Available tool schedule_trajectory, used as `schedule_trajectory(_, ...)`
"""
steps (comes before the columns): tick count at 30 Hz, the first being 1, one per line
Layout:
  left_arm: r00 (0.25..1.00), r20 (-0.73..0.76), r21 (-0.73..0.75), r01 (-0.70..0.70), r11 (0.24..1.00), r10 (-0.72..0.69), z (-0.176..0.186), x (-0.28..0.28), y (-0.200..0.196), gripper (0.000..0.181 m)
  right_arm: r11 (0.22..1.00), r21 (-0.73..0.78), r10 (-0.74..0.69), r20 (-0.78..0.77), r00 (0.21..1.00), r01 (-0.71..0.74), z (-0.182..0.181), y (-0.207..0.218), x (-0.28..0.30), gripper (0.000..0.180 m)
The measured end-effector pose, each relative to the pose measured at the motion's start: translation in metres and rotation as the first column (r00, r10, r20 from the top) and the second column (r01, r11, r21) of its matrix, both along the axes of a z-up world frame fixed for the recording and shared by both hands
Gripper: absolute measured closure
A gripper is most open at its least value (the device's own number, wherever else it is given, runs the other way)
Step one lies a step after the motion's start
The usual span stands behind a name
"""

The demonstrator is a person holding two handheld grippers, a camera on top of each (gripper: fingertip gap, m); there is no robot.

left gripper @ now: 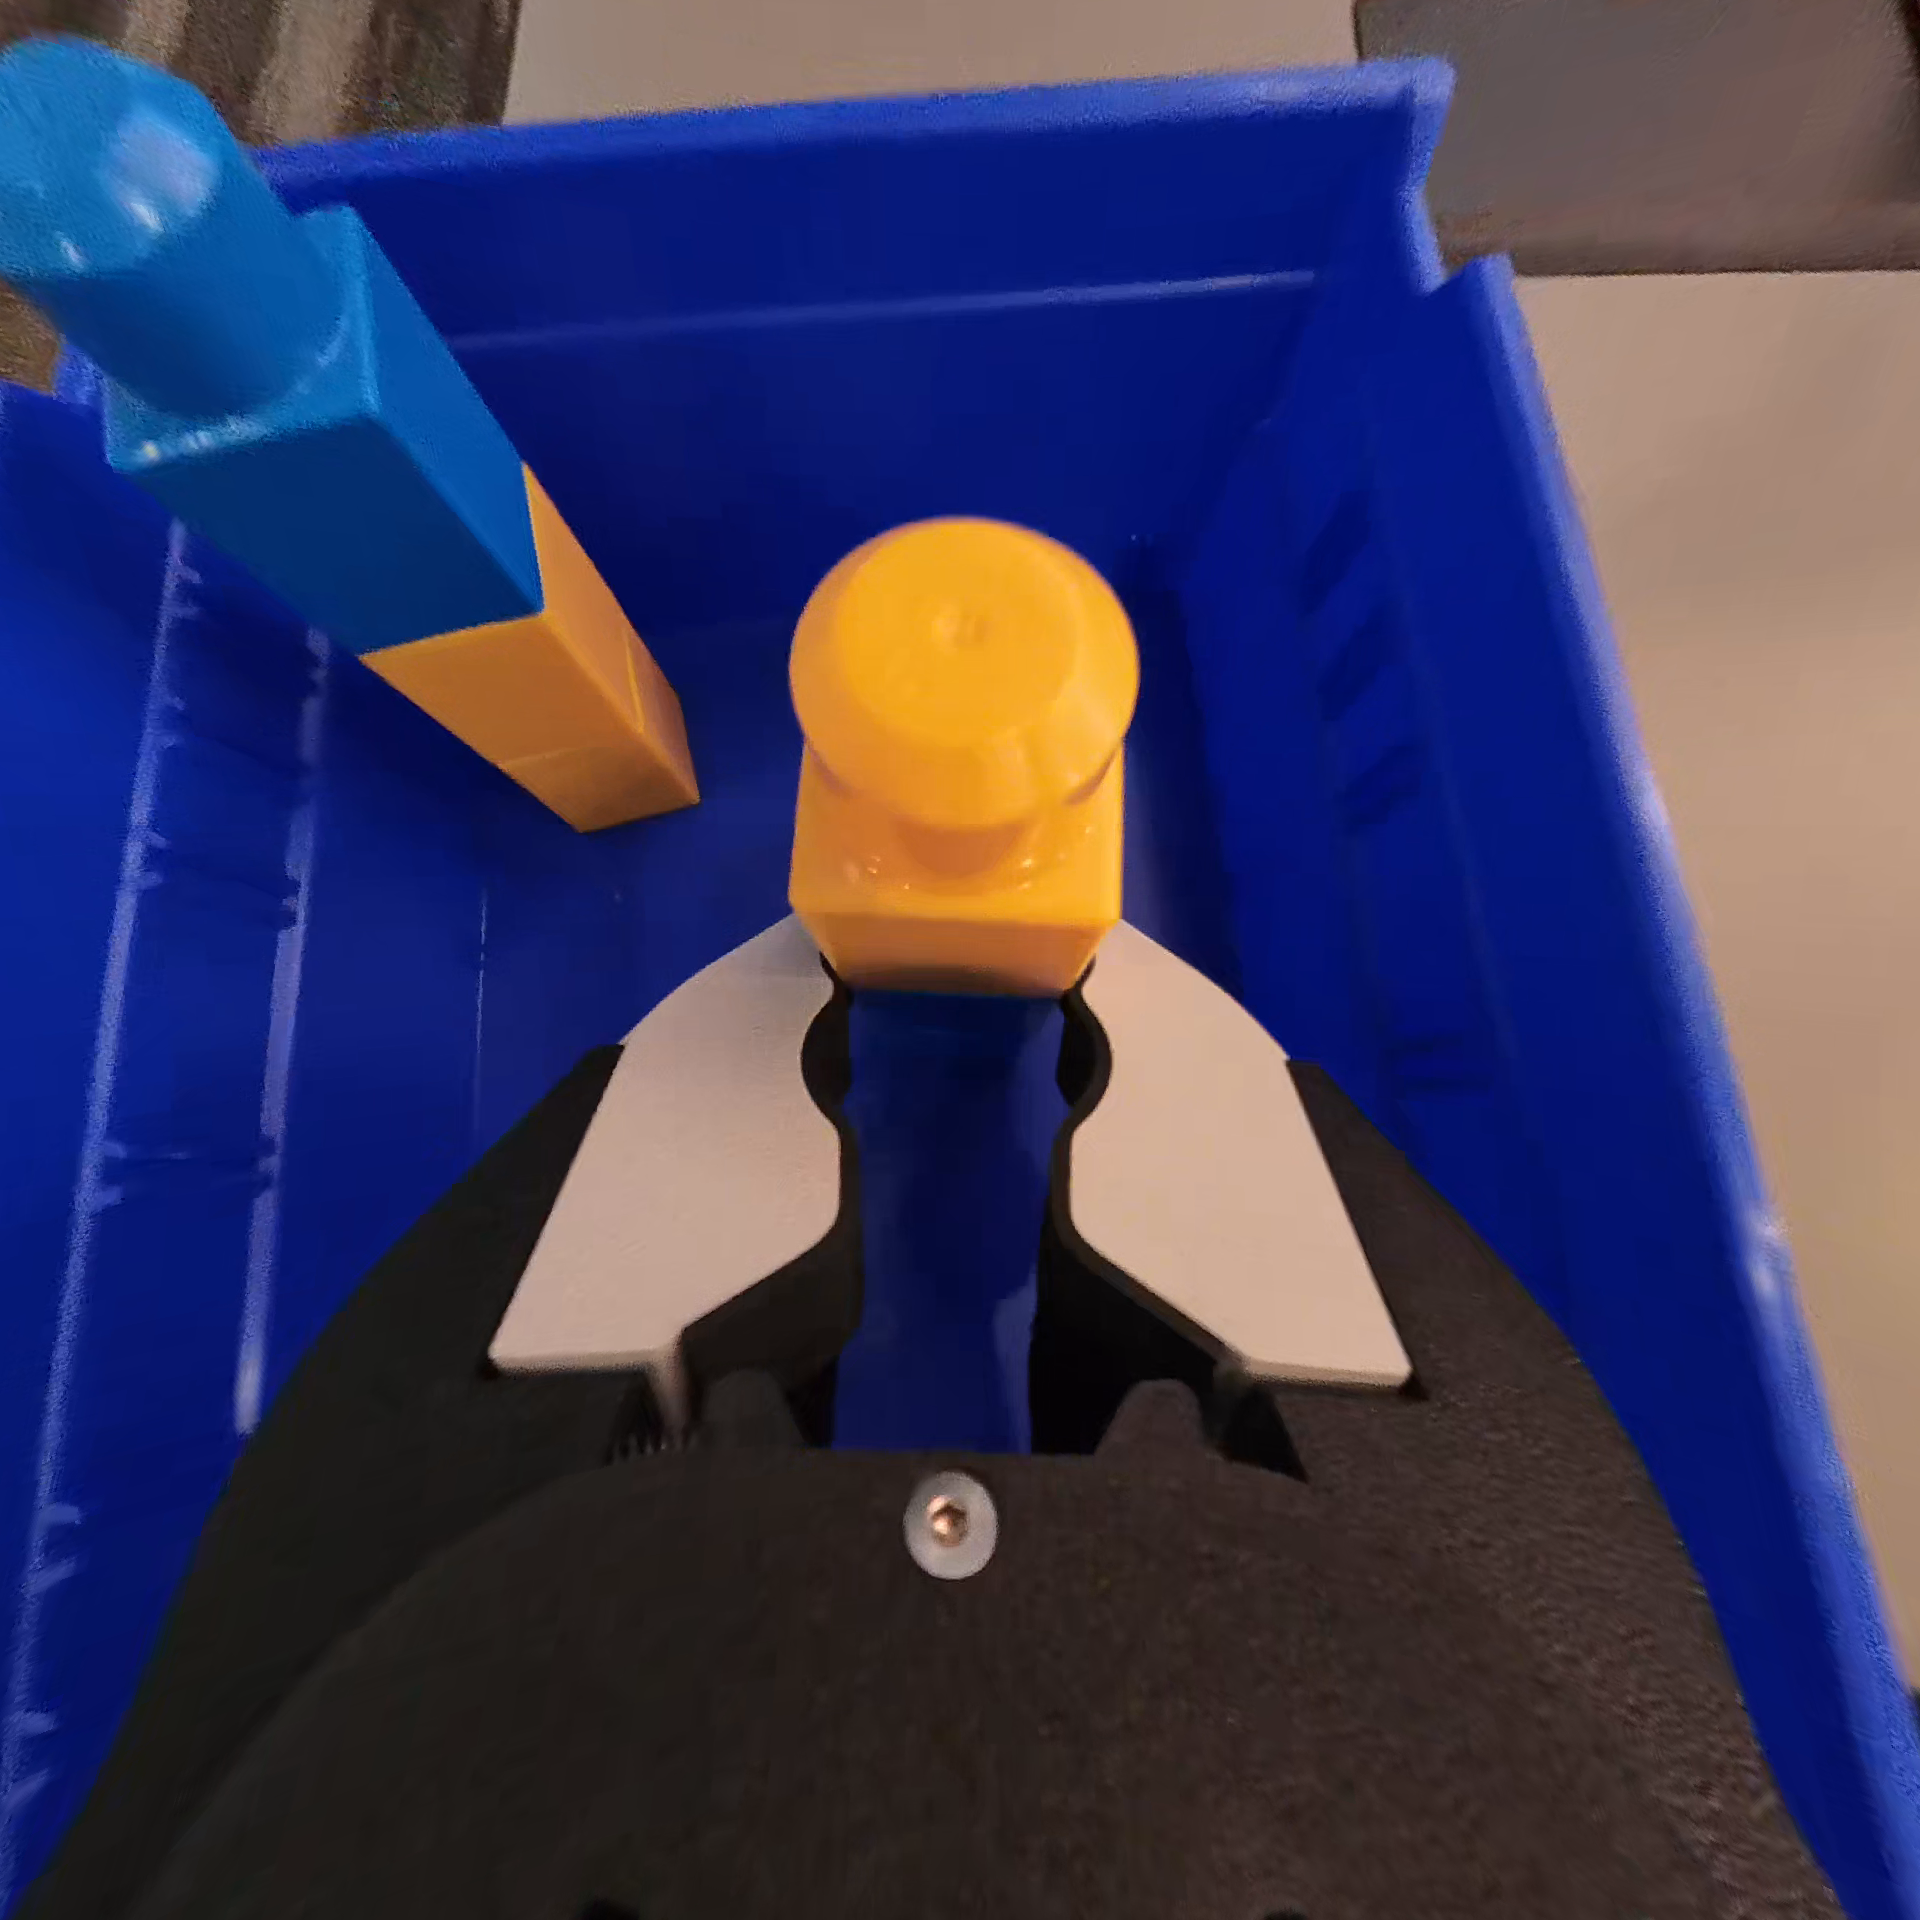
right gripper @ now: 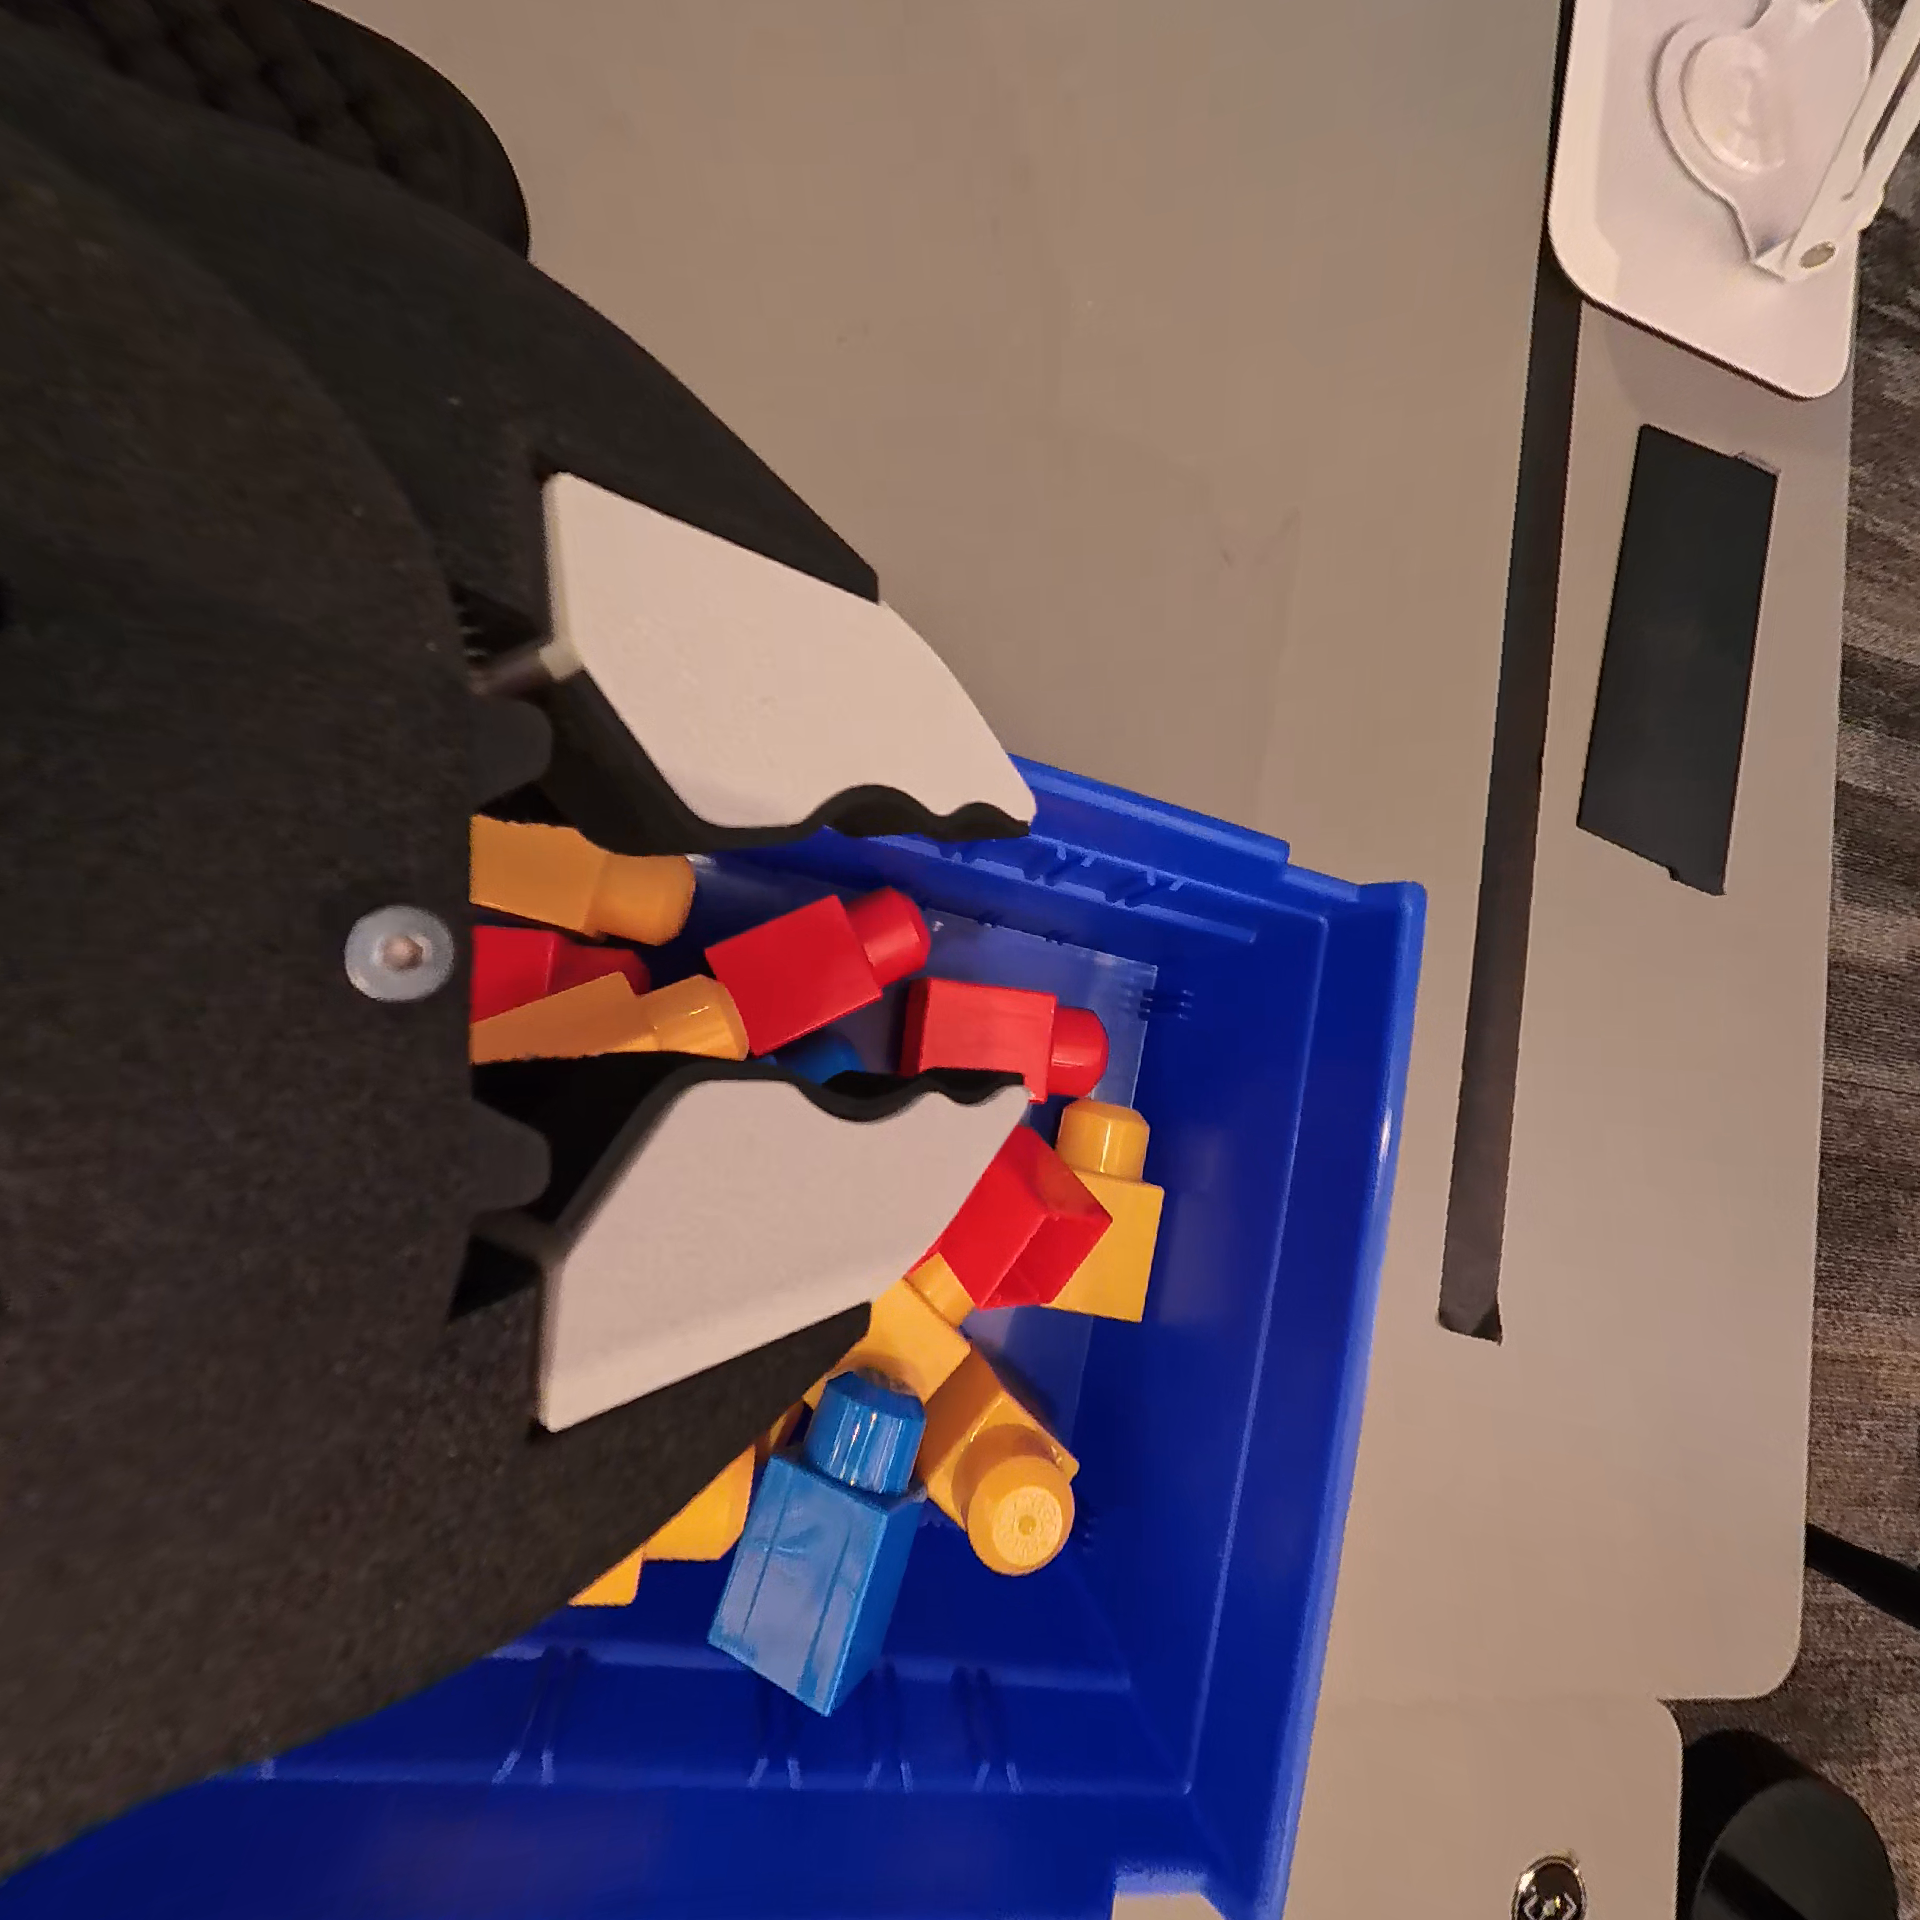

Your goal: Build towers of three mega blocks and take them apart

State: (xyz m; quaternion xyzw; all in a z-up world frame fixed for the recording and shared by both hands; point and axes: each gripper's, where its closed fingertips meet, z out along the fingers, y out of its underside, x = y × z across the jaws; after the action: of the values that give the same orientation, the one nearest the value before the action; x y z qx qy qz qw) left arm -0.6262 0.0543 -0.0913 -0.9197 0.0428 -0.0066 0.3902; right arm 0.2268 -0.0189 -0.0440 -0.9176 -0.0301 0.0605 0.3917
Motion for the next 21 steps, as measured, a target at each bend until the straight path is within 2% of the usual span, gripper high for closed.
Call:
schedule_trajectory(2,0.999,0.052,0.081,0.008,0.997,-0.013,0.033,0.002,0.003,0.144,1.000,0.002,0.000,0.000,1.000,0.000,0.001,0.000,0.000,0.139)
schedule_trajectory(4,0.992,0.120,0.259,0.006,0.966,-0.039,0.097,0.008,0.003,0.144,1.000,0.009,-0.002,0.008,1.000,0.002,0.004,0.001,-0.001,0.139)
schedule_trajectory(7,0.938,0.240,0.526,0.092,0.845,-0.251,0.207,0.058,-0.015,0.144,0.999,0.037,0.008,0.033,0.999,-0.009,0.017,0.005,-0.008,0.139)
schedule_trajectory(10,0.801,0.257,0.648,0.273,0.711,-0.541,0.275,0.147,-0.045,0.145,0.992,0.096,0.072,0.073,0.995,-0.079,0.042,0.010,-0.032,0.139)
schedule_trajectory(13,0.585,0.231,0.713,0.442,0.545,-0.777,0.305,0.246,-0.075,0.144,0.950,0.198,0.229,0.082,0.970,-0.241,0.076,0.016,-0.083,0.139)
schedule_trajectory(15,0.395,0.221,0.727,0.543,0.421,-0.892,0.311,0.313,-0.098,0.145,0.845,0.302,0.453,0.033,0.891,-0.441,0.101,0.012,-0.143,0.138)
schedule_trajectory(17,0.257,0.210,0.718,0.614,0.327,-0.943,0.306,0.370,-0.116,0.145,0.680,0.397,0.677,-0.019,0.735,-0.616,0.124,-0.005,-0.206,0.137)
schedule_trajectory(19,0.183,0.194,0.713,0.648,0.267,-0.964,0.295,0.411,-0.126,0.145,0.534,0.474,0.806,-0.036,0.591,-0.700,0.147,-0.023,-0.256,0.129)
schedule_trajectory(21,0.159,0.164,0.700,0.677,0.228,-0.974,0.283,0.437,-0.130,0.145,0.413,0.559,0.877,-0.030,0.480,-0.719,0.169,-0.040,-0.294,0.109)
